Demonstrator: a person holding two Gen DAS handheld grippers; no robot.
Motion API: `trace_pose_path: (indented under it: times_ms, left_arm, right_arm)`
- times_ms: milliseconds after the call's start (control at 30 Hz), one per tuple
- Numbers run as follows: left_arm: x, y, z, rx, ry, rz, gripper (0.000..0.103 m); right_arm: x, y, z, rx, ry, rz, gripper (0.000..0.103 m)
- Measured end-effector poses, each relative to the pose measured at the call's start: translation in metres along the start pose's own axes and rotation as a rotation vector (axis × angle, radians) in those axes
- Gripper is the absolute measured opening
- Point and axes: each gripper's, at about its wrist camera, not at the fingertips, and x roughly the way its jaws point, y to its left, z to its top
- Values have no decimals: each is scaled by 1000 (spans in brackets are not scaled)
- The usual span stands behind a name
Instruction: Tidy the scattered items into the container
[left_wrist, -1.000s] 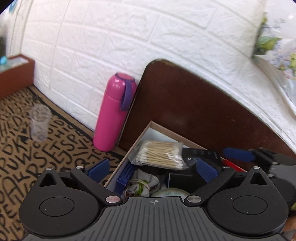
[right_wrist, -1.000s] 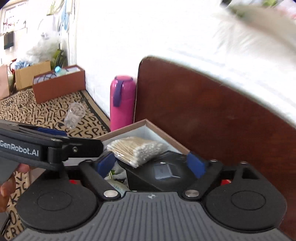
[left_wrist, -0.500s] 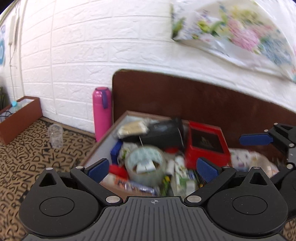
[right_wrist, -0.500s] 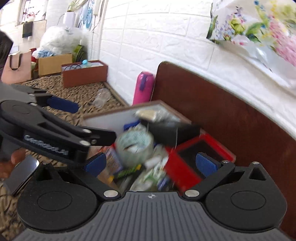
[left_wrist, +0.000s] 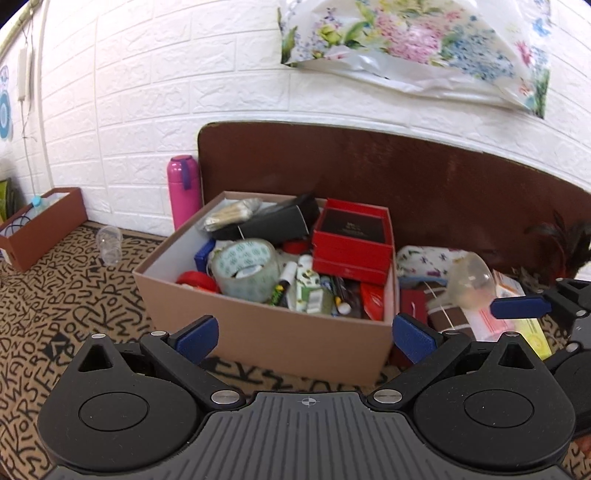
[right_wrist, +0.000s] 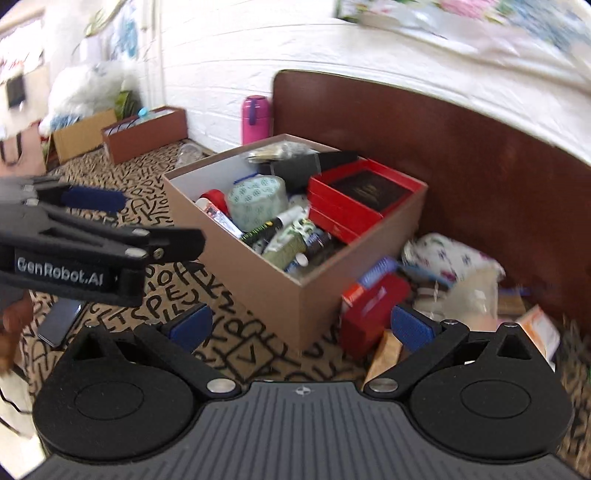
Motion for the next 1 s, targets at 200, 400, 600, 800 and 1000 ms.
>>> trace_pose_path:
  times_ms: [200, 400, 600, 800, 1000]
  left_arm:
    - [-17, -12, -18, 9, 9, 4, 103]
    - [-27, -11, -31, 27, 23, 67, 103]
    - [-31, -8, -31, 10, 23, 48, 103]
    - [-26, -13, -29, 22, 37, 67, 103]
    - [-28, -12, -32, 3, 28, 39, 103]
  right_arm:
    - [-35, -6, -22, 109, 0, 5, 102]
    - [-55, 12, -29, 46, 15, -23, 102]
    - [-53, 18, -30, 9, 24, -60, 102]
    - [-50, 16, -32, 15, 34, -72, 102]
    - [-49, 15, -32, 3, 45, -79, 102]
